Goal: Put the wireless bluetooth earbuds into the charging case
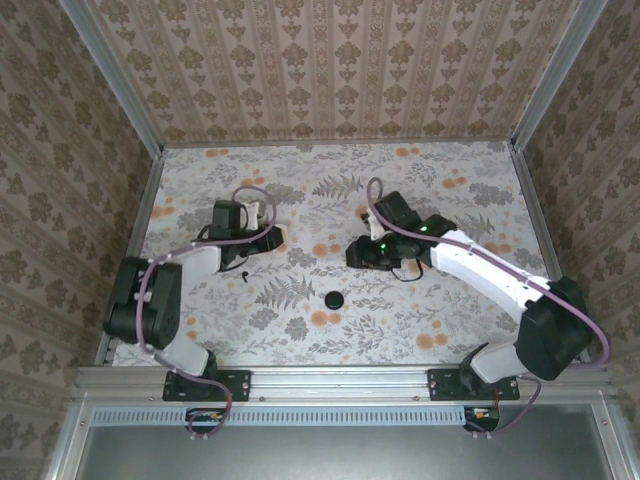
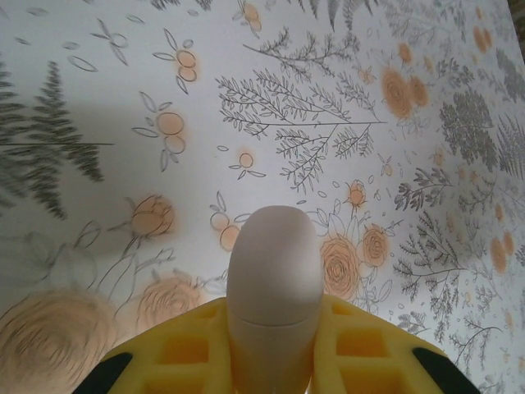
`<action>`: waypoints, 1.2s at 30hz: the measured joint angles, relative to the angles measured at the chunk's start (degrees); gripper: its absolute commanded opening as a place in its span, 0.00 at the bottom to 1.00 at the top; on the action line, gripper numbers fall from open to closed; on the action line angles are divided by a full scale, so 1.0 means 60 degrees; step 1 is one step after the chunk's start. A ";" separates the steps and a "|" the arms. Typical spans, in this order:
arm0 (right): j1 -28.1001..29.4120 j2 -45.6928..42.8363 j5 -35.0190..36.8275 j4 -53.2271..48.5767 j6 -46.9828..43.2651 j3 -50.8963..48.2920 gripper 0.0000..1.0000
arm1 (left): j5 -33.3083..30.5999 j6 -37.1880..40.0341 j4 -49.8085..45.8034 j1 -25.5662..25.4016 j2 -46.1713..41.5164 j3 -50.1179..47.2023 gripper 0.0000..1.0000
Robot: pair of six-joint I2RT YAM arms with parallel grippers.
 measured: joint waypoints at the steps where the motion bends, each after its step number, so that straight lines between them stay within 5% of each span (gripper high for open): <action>1: 0.0109 0.0109 0.0091 -0.0007 0.0025 -0.0044 0.45 | 0.0164 0.0000 -0.0018 0.0000 0.0331 0.0219 0.00; 7: 0.0572 0.0535 0.0321 -0.0011 0.0193 -0.0390 0.46 | 0.0656 0.0007 -0.0273 -0.0004 0.1727 0.1158 0.10; 18: 0.0696 0.1195 0.0670 -0.0226 0.0364 -0.0131 0.48 | 0.0025 0.1056 -0.2473 -0.0011 0.2076 0.2200 0.47; 23: 0.1027 0.1625 0.0900 -0.0517 0.0419 0.0098 0.50 | -0.0838 0.1752 -0.3734 0.0007 0.1111 0.2266 0.57; 34: 0.1814 0.2539 0.1351 -0.1239 0.0528 0.1064 0.56 | -0.2237 0.2408 -0.5206 0.0455 -0.2572 0.1406 0.60; 36: 0.1949 0.2787 0.1504 -0.1377 0.0532 0.1330 0.64 | -0.2262 0.2401 -0.5322 0.0455 -0.3260 0.0889 0.60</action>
